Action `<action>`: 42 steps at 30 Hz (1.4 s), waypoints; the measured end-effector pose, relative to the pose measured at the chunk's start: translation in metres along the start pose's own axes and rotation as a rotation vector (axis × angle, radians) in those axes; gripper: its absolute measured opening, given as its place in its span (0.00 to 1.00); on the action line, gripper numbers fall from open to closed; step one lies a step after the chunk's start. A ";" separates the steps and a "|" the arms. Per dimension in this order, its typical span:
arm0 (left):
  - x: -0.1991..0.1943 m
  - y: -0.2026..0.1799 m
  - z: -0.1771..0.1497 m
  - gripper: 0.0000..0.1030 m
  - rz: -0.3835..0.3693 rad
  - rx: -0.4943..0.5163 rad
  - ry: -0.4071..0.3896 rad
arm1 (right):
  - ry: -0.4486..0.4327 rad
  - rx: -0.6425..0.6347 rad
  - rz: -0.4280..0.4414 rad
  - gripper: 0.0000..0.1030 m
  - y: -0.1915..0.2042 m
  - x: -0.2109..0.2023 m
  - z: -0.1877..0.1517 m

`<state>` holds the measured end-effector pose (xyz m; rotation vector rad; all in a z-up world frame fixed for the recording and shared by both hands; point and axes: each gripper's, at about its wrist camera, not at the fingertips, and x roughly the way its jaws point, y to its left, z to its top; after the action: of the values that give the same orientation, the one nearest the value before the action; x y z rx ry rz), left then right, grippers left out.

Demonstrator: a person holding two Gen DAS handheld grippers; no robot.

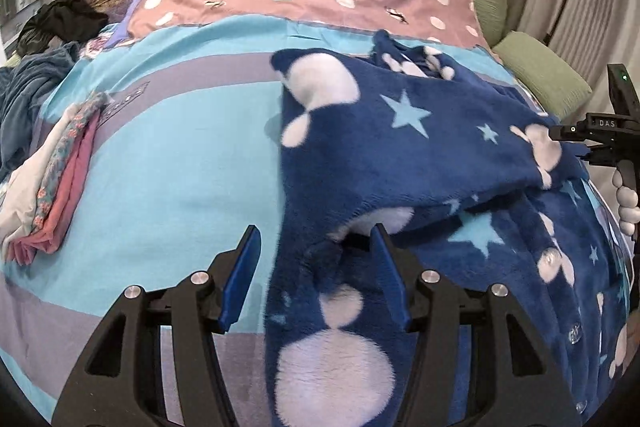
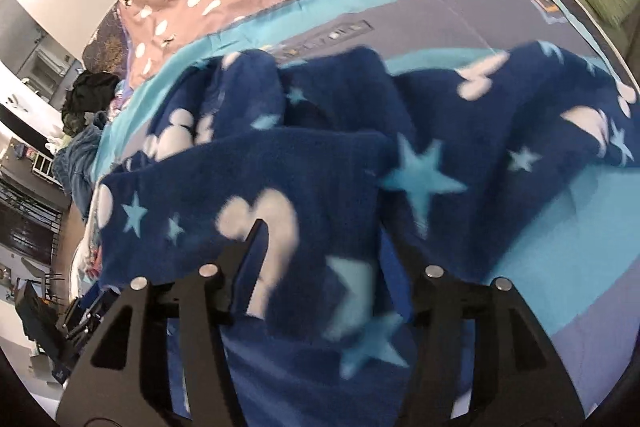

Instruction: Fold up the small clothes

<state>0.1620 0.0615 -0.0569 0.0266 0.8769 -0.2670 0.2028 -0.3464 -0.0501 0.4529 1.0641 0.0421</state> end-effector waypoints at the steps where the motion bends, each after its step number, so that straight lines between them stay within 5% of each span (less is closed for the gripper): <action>1: 0.001 -0.002 -0.001 0.56 0.002 0.009 0.003 | 0.012 0.000 -0.009 0.55 -0.005 0.000 -0.003; 6: 0.007 0.002 -0.011 0.56 0.032 0.003 0.028 | 0.010 0.027 -0.114 0.52 -0.012 -0.008 -0.011; 9: 0.010 0.008 -0.012 0.56 0.046 -0.019 0.041 | -0.146 -0.081 -0.357 0.57 0.029 -0.031 -0.007; 10: 0.011 0.010 -0.013 0.56 0.052 -0.027 0.046 | -0.183 -0.123 -0.367 0.60 0.043 -0.036 -0.005; 12: 0.012 0.011 -0.013 0.56 0.055 -0.037 0.046 | -0.202 -0.219 -0.240 0.61 0.087 -0.040 0.000; 16: 0.014 0.010 -0.015 0.56 0.066 -0.046 0.040 | -0.048 -0.414 0.026 0.61 0.181 -0.008 0.009; 21: 0.016 0.007 -0.008 0.56 0.073 -0.045 0.031 | 0.066 -0.647 0.062 0.63 0.296 0.057 0.014; 24: 0.016 0.010 -0.003 0.56 0.068 -0.060 0.017 | 0.114 -0.774 0.004 0.71 0.345 0.094 0.008; 26: 0.016 0.014 -0.001 0.56 0.052 -0.073 0.005 | 0.171 -0.860 -0.087 0.63 0.364 0.125 0.002; 27: 0.015 0.015 -0.001 0.53 0.049 -0.077 -0.005 | 0.195 -0.893 -0.167 0.19 0.371 0.145 0.000; 29: 0.013 0.025 -0.002 0.23 0.023 -0.109 -0.022 | 0.251 -0.822 -0.158 0.11 0.373 0.164 0.009; 34: 0.012 0.073 -0.018 0.22 -0.076 -0.331 -0.052 | 0.238 -0.550 0.138 0.01 0.378 0.180 0.047; 38: 0.020 0.087 -0.026 0.25 -0.146 -0.397 -0.027 | 0.178 -0.485 0.081 0.06 0.364 0.194 0.059; 42: 0.012 0.086 -0.025 0.27 -0.150 -0.365 -0.047 | 0.099 -0.466 0.138 0.12 0.332 0.145 0.058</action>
<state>0.1708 0.1458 -0.0895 -0.3844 0.8714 -0.2436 0.3842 -0.0291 -0.0222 0.1014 1.0787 0.4293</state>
